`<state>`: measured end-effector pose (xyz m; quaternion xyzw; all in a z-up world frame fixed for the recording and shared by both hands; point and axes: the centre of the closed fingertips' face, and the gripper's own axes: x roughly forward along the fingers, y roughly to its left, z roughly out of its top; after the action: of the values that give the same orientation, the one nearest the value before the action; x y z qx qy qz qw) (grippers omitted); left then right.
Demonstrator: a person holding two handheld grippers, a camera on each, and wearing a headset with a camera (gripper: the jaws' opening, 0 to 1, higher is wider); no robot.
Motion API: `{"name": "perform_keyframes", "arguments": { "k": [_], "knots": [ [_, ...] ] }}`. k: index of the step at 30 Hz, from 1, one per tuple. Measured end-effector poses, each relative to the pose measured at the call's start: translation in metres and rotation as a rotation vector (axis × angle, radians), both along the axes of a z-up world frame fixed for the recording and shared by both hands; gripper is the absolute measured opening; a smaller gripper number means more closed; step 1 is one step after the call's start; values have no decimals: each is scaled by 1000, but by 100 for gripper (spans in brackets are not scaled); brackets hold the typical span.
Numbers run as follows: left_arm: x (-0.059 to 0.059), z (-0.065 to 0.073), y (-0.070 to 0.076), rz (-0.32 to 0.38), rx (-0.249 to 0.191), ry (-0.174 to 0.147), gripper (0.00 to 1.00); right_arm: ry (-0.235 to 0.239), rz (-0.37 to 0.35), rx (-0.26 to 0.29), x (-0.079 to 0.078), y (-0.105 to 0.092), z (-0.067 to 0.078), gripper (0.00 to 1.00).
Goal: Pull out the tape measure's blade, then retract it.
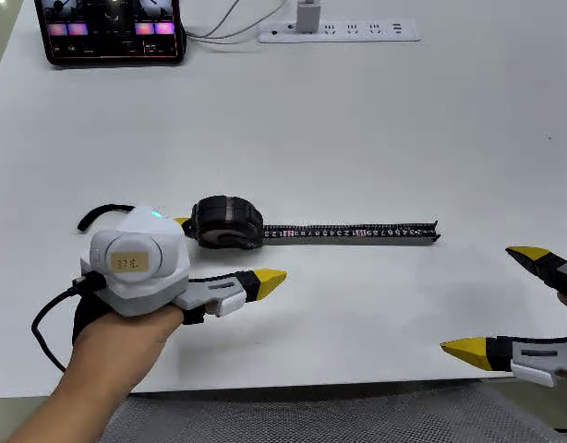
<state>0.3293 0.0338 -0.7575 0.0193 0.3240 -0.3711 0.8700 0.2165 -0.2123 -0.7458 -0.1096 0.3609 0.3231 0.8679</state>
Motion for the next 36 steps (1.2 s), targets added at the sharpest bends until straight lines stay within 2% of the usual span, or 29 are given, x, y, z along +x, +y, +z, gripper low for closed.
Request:
{"name": "perform_keyframes", "arguments": {
  "k": [1,3,7,9,13,15,17,28,33,36],
  "knots": [
    [2,1,0,21,-6,-10,87,-1,0,0,1,0,0,92],
    [2,1,-1,28,-14,-6,87,-4,0,0,2,0,1,92],
    [6,0,-1,62,5,-25,86,-6,1,0,2,-1,1,90],
    [8,-1,-2,83,-9,-18,86,-4,2,0,2,-1,0,89],
    [11,-4,-2,102,-1,-16,85,0,10,-15,1,-3,-3,86],
    [12,-5,-1,125,-11,-11,83,0,15,-18,2,-4,-4,85],
    [13,-5,-2,142,-26,-8,84,3,14,-16,4,-5,-5,84],
    [22,-8,-1,218,-12,-22,79,6,48,-41,20,-14,-9,76],
    [27,-9,1,255,-4,-23,75,14,87,-60,30,-16,-12,72],
    [30,-10,-1,272,3,-26,76,20,112,-70,36,-16,-14,69]
  ]
}}
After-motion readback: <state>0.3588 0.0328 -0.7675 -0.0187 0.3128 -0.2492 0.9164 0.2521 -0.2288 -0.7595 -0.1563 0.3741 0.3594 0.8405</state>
